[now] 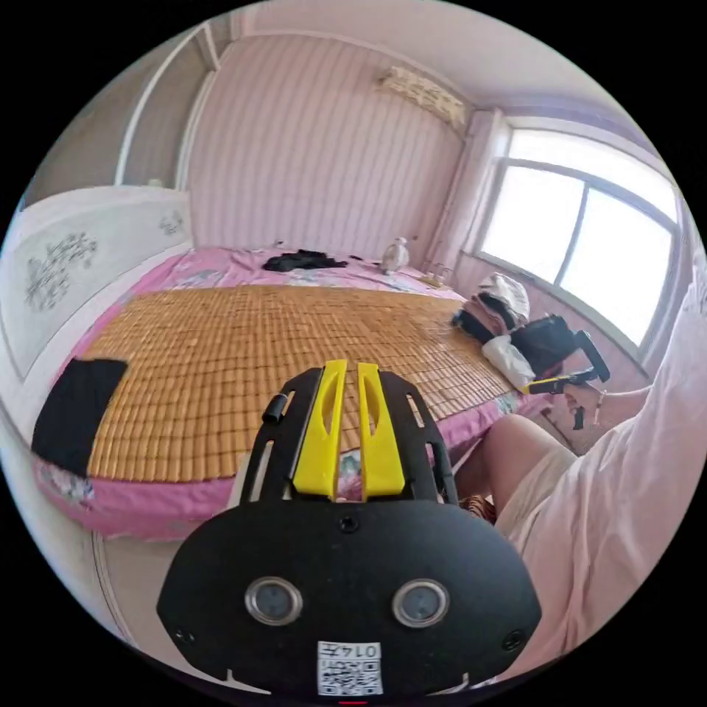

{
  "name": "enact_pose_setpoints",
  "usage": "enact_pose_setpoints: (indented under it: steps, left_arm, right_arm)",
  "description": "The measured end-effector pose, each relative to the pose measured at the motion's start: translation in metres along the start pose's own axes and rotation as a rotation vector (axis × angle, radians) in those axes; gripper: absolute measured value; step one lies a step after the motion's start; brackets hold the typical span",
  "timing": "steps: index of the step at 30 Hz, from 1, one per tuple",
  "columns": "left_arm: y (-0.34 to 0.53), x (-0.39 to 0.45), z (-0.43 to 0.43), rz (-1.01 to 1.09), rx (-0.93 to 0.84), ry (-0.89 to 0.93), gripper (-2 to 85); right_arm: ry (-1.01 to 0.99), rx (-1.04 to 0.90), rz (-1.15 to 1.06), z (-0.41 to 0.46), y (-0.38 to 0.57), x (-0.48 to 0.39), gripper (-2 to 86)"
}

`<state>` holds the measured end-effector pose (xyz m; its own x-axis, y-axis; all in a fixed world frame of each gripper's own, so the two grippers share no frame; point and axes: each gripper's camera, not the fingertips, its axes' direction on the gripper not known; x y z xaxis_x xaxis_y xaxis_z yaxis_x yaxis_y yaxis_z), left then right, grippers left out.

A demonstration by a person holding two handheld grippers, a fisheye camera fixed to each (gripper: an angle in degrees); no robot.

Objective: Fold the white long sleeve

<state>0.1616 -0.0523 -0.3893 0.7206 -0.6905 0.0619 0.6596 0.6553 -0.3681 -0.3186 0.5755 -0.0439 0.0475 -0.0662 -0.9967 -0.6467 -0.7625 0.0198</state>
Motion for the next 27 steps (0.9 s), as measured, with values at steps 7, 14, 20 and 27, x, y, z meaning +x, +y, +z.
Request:
enact_pose_setpoints:
  steps: [7, 14, 20, 27]
  left_arm:
    - [-0.049, 0.18, 0.144, 0.335, -0.196, 0.424, 5.0]
    - [-0.066, 0.334, 0.269, 0.569, -0.357, 0.58, 9.6]
    - [-0.066, 0.442, 0.364, 0.713, -0.466, 0.626, 11.6]
    - [-0.057, 0.519, 0.43, 0.791, -0.516, 0.651, 12.3]
  right_arm:
    - [0.075, 0.189, 0.181, -0.058, 0.028, 0.076, 10.6]
    - [0.046, 0.303, 0.33, -0.105, 0.003, 0.154, 12.1]
    - [-0.056, 0.348, 0.549, -0.137, -0.045, 0.247, 11.6]
    - [-0.397, 0.327, 0.517, -0.19, -0.06, 0.284, 2.3]
